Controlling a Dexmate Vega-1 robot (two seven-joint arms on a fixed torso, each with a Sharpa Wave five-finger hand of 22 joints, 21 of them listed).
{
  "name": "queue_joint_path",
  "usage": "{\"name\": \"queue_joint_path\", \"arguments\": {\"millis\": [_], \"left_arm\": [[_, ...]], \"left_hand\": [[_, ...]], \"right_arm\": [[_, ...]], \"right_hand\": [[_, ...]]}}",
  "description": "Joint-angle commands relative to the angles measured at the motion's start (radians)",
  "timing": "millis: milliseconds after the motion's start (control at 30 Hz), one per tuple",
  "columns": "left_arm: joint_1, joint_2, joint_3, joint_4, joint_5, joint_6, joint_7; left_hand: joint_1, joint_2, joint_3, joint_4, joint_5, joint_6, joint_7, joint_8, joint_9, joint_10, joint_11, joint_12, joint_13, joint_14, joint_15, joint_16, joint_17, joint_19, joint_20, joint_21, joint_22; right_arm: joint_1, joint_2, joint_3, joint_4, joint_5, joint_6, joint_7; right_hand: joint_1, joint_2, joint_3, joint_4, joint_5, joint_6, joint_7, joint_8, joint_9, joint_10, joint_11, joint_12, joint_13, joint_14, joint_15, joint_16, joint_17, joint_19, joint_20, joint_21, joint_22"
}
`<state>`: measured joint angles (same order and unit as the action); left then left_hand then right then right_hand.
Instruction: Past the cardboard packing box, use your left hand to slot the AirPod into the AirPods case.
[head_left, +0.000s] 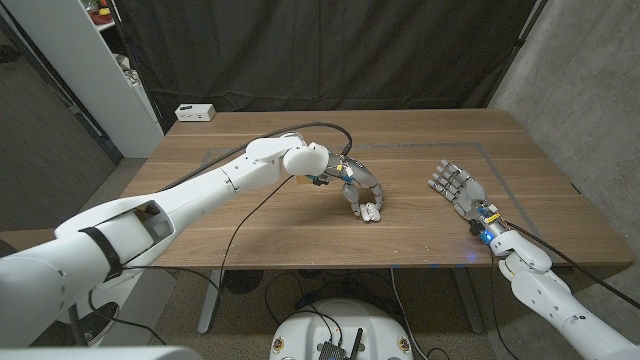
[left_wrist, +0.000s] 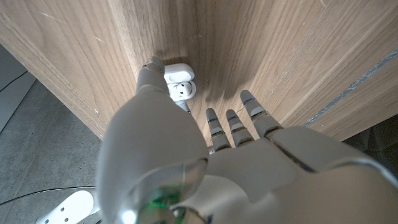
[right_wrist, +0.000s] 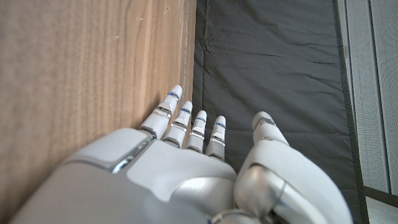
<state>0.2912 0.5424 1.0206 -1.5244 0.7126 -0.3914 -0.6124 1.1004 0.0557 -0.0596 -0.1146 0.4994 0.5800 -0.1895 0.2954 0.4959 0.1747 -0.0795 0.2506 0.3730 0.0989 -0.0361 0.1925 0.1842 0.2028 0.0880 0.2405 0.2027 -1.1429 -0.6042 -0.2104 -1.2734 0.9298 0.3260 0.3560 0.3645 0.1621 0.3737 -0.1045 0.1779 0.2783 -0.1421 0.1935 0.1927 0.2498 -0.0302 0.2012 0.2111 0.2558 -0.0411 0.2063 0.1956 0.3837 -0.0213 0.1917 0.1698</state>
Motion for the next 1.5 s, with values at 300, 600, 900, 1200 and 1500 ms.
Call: {"name": "queue_joint_path", "arguments": {"millis": [300,600,900,1200,1500], "left_arm": [[0.015,0.018,-0.019,0.002,-0.016,-0.026,0.023],[0.033,0.031,-0.035,-0.015,-0.011,-0.011,0.045],[0.078,0.075,-0.085,-0.107,0.059,0.072,0.118],[0.168,0.129,-0.157,-0.205,0.149,0.186,0.275],[0.279,0.168,-0.245,-0.269,0.104,0.253,0.428]], "left_hand": [[-0.009,0.098,-0.007,0.046,-0.001,0.18,0.023,0.094,0.05,0.079,-0.021,0.03,0.005,0.071,-0.083,0.015,0.004,0.026,-0.005,0.022,0.013],[-0.019,0.125,-0.003,0.069,-0.007,0.194,0.031,0.095,0.049,0.093,-0.026,0.034,0.005,0.088,-0.094,0.016,0.004,0.031,-0.002,0.027,0.015],[-0.045,0.102,-0.028,0.103,-0.019,0.021,-0.005,-0.012,0.015,0.088,-0.014,0.029,0.006,0.103,-0.09,0.011,0.005,0.033,-0.004,0.035,0.018],[-0.028,0.102,-0.036,0.106,-0.018,-0.098,-0.026,-0.088,-0.014,0.057,-0.004,0.015,0.007,0.087,-0.072,0.003,0.007,0.003,0.01,0.026,0.016],[-0.063,0.113,-0.05,0.139,-0.02,-0.15,-0.025,-0.111,-0.029,0.056,-0.007,0.014,0.008,0.083,-0.074,0.005,0.011,0.003,0.001,0.026,0.013]], "right_arm": [[-0.007,-0.002,-0.009,-0.028,-0.007,-0.018,-0.025],[-0.002,-0.004,-0.014,-0.034,-0.01,-0.029,-0.035],[0.012,-0.007,-0.021,-0.034,-0.016,-0.04,-0.038],[0.033,-0.013,-0.03,-0.049,-0.032,-0.05,-0.052],[0.046,-0.023,-0.035,-0.1,-0.049,-0.069,-0.098]], "right_hand": [[-0.009,0.001,0.007,-0.003,0.0,-0.003,-0.003,0.003,0.004,0.006,0.0,0.005,0.003,0.001,-0.074,0.007,0.002,0.003,0.003,0.005,0.004],[-0.01,0.001,0.007,-0.003,0.0,-0.002,-0.003,0.003,0.004,0.005,0.0,0.004,0.003,0.001,-0.074,0.007,0.002,0.002,0.003,0.005,0.004],[-0.011,0.001,0.007,-0.002,0.0,-0.002,-0.003,0.003,0.004,0.006,0.002,0.005,0.003,0.001,-0.074,0.007,0.002,0.002,0.003,0.005,0.004],[-0.011,0.001,0.007,-0.003,0.0,-0.001,-0.003,0.004,0.004,0.006,0.0,0.004,0.003,0.0,-0.075,0.007,0.002,0.002,0.003,0.005,0.004],[-0.011,0.001,0.008,-0.003,0.0,0.001,0.0,0.004,0.004,0.006,0.0,0.005,0.003,0.0,-0.073,0.007,0.002,0.001,0.003,0.004,0.004]]}}
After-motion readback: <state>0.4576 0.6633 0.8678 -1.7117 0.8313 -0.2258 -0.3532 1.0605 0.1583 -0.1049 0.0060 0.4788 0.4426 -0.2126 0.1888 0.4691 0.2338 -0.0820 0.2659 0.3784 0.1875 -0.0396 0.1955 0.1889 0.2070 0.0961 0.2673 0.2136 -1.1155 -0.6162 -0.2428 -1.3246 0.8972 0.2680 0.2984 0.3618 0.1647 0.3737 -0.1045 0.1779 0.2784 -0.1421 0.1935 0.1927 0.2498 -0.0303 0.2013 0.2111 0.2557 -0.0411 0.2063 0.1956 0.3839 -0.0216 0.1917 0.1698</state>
